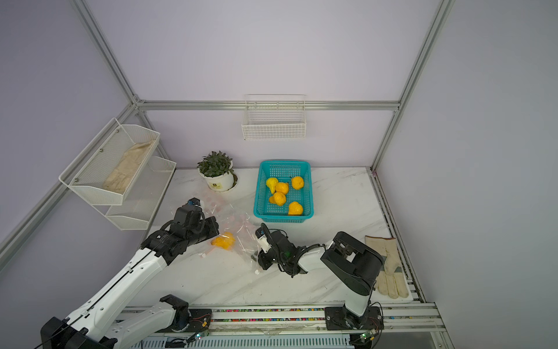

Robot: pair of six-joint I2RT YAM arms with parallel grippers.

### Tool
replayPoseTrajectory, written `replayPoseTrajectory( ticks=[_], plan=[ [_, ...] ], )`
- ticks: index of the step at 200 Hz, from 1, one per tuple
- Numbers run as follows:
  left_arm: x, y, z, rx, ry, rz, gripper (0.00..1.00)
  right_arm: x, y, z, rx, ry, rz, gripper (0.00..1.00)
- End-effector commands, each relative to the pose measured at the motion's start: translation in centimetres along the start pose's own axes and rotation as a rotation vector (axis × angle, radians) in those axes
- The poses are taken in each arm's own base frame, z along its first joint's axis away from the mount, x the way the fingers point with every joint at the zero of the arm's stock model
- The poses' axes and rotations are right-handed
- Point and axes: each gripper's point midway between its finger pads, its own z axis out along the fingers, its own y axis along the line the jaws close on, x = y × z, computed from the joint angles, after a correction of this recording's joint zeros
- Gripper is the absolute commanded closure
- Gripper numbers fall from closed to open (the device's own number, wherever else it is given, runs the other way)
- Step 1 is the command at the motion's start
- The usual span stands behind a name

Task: Open the zip-top bag and take out the pear
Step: Adjust the zipper food storage bag at the center of the board.

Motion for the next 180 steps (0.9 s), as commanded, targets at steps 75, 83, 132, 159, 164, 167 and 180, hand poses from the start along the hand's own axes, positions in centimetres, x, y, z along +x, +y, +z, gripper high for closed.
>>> replayPoseTrajectory(
  ticks=[75,83,132,159,164,167,180],
  plan=[
    [3.5,2.7,6.5,-0.058,0.285,-0.016,0.82,5.1,-0.9,-0.1,0.019,0.187,0.013,0.73],
    [3.9,2.0,7.0,-0.034,0.313,0.002,0.74,4.5,-0.4,-0.1,-0.003,0.161,0.000,0.73],
    [1.1,7.3,3.8,-0.298,0.113,-0.038,0.31,0.9,1.5,-1.0,-0.081,0.011,-0.056,0.73],
    [1.1,10.6,2.2,-0.372,0.099,-0.111,0.15,0.1,2.6,-1.2,-0.137,-0.014,-0.080,0.73],
    [1.2,11.2,2.0,-0.377,0.102,-0.131,0.14,0.3,2.7,-1.1,-0.140,-0.009,-0.083,0.73],
    [1.3,11.6,2.0,-0.378,0.105,-0.149,0.14,0.3,2.7,-1.2,-0.142,-0.008,-0.084,0.73],
    [2.2,12.8,2.4,-0.357,0.128,-0.222,0.14,0.4,3.0,-1.3,-0.159,-0.008,-0.094,0.73]
  ],
)
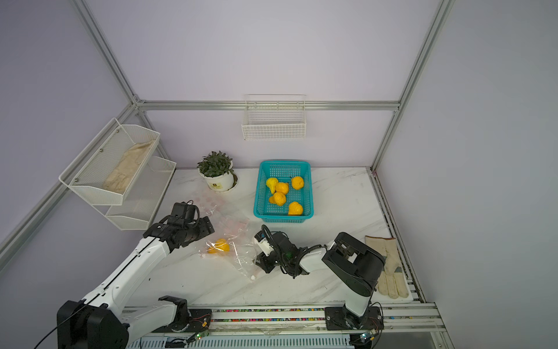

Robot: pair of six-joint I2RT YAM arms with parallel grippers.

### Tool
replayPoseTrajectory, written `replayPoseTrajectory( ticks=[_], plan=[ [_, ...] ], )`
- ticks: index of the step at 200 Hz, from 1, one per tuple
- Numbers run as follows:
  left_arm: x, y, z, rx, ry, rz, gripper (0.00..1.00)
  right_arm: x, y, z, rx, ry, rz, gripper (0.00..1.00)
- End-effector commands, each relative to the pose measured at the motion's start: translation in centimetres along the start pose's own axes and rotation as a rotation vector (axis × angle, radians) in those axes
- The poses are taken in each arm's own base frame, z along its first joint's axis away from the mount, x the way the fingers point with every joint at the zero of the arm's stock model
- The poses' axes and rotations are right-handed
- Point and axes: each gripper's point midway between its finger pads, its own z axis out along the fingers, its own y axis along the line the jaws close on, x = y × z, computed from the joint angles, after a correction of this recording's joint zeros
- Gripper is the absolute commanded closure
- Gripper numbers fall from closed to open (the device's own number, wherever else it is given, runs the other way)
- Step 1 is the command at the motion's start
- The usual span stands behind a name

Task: Open the zip-top bag and take out the pear
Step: Adjust the zipper food storage bag at the center of the board.

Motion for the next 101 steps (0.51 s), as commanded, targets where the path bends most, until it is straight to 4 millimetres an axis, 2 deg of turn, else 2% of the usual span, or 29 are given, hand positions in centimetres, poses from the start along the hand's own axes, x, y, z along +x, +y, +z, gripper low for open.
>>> replayPoseTrajectory(
  ticks=[1,27,58,62,81,101],
  plan=[
    [2.0,3.9,1.4,-0.062,0.068,-0.096,0.14,-1.4,1.7,-0.6,-0.069,-0.052,-0.062,0.73],
    [3.8,4.8,3.6,-0.004,0.149,-0.204,0.16,-1.0,1.9,-0.5,-0.084,-0.034,-0.059,0.73],
    [4.4,2.4,5.3,0.159,0.180,-0.219,0.22,-0.9,1.9,-0.5,-0.089,-0.037,-0.046,0.73],
    [4.6,2.2,5.5,0.169,0.188,-0.222,0.25,-0.9,1.9,-0.4,-0.087,-0.033,-0.043,0.73],
    [5.0,1.4,6.1,0.210,0.226,-0.214,0.53,-0.3,1.4,0.5,-0.077,0.013,-0.022,0.73],
    [4.2,0.4,5.4,0.256,0.216,-0.206,0.80,0.7,0.0,1.2,-0.012,0.061,0.035,0.75]
  ],
)
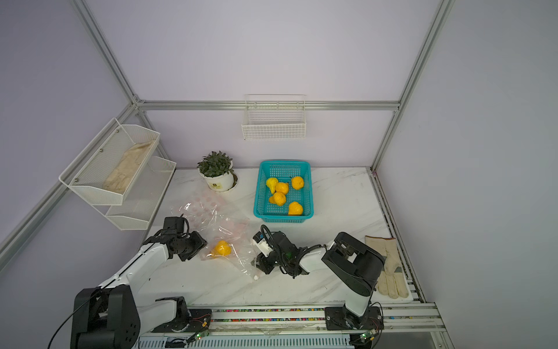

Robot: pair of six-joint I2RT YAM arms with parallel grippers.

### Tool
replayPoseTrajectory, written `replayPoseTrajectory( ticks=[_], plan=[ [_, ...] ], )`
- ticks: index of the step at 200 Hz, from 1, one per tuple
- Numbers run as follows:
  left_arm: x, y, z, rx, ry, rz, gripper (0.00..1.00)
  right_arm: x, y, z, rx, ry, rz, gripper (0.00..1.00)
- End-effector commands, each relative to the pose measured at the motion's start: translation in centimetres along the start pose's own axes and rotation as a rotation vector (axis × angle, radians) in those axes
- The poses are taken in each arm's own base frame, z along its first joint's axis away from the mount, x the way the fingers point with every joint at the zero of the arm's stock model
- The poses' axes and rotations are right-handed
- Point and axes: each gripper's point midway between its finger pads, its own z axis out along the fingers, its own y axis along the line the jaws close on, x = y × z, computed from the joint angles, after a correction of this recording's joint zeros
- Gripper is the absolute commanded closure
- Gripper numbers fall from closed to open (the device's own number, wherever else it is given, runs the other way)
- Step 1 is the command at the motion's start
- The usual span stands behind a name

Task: Open the zip-top bag and take out the pear
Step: Adjust the zipper food storage bag at the center of the board.

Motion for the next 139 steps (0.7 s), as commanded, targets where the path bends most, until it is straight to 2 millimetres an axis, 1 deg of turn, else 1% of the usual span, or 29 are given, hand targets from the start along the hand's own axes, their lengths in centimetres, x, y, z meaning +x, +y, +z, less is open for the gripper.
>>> replayPoseTrajectory(
  ticks=[1,11,22,42,62,75,89,101,114,124,139],
  plan=[
    [-0.8,-2.8,-0.7,0.138,-0.013,0.031,0.81,0.7,-1.0,0.8,0.050,0.048,0.046,0.76],
    [-1.4,-3.6,-1.7,0.159,-0.039,0.045,0.92,1.1,-2.0,0.6,0.111,0.069,0.076,0.78],
    [-2.1,-4.6,-3.2,0.182,-0.072,0.061,1.00,1.8,-3.1,0.2,0.187,0.111,0.105,0.82],
    [-3.8,-6.7,-6.3,0.229,-0.143,0.090,1.00,3.8,-4.5,-0.2,0.263,0.188,0.130,0.85],
    [-5.0,-8.6,-9.2,0.281,-0.203,0.113,1.00,5.5,-5.0,-0.3,0.284,0.239,0.154,0.86],
    [-5.5,-9.1,-10.7,0.293,-0.244,0.119,1.00,6.1,-5.2,-0.3,0.297,0.259,0.169,0.86],
    [-6.1,-8.7,-11.9,0.265,-0.302,0.118,1.00,6.6,-5.5,-0.3,0.310,0.273,0.178,0.86],
    [-6.6,-7.8,-12.4,0.229,-0.354,0.109,1.00,6.9,-5.6,-0.2,0.314,0.286,0.182,0.86],
    [-6.8,-6.7,-12.2,0.181,-0.382,0.106,1.00,7.2,-5.7,-0.1,0.314,0.297,0.187,0.86],
    [-6.7,-5.9,-11.4,0.141,-0.370,0.109,1.00,7.5,-5.8,0.1,0.312,0.306,0.194,0.86],
    [-6.0,-4.8,-9.2,0.088,-0.307,0.115,1.00,7.5,-5.7,0.2,0.309,0.309,0.195,0.86]
  ],
)
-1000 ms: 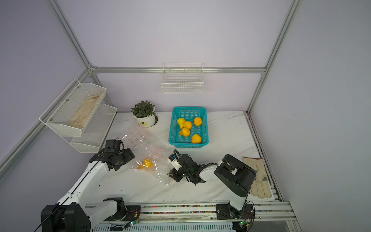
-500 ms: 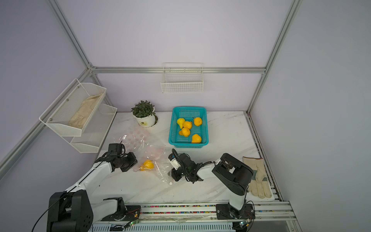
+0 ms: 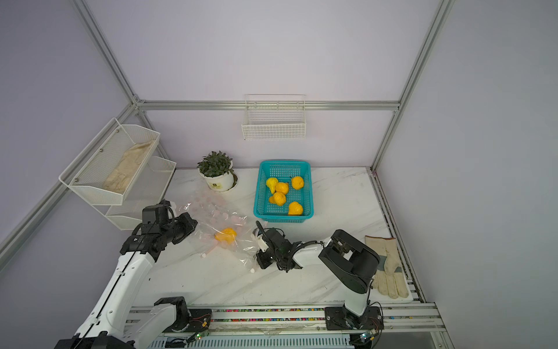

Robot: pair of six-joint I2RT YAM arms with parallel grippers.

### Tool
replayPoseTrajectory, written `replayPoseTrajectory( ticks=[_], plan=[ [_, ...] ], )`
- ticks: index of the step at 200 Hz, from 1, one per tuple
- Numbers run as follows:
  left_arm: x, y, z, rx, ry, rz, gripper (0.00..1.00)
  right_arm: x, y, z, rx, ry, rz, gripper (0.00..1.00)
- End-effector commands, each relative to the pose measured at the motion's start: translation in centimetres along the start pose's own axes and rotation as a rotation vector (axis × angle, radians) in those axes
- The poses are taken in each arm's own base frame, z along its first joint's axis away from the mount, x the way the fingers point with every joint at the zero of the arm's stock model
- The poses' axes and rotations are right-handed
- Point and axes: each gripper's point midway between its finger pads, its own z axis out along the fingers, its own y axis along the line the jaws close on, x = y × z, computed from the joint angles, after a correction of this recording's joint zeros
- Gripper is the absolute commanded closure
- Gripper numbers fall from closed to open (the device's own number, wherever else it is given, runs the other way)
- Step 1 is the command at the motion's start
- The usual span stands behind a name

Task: Open the zip-top bag and take out the pear
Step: Adjust the zipper food storage bag at the center of the board.

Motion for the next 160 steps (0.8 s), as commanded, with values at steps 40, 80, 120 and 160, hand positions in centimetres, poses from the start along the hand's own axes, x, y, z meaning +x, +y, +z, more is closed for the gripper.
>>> replayPoseTrajectory(
  ticks=[40,80,120,160],
  plan=[
    [5.4,3.3,6.2,-0.123,0.332,0.087,0.89,4.3,-0.9,-0.4,0.010,0.101,0.014,0.83],
    [4.5,2.6,6.0,-0.133,0.270,0.133,0.53,-1.0,1.5,-2.2,-0.059,-0.096,-0.065,0.69],
    [3.8,1.2,6.1,-0.086,0.272,0.155,0.46,-4.5,3.3,-2.7,-0.123,-0.227,-0.155,0.63],
    [4.6,0.0,7.0,-0.063,0.310,0.164,0.44,-6.9,3.3,-2.3,-0.097,-0.316,-0.220,0.56]
  ],
)
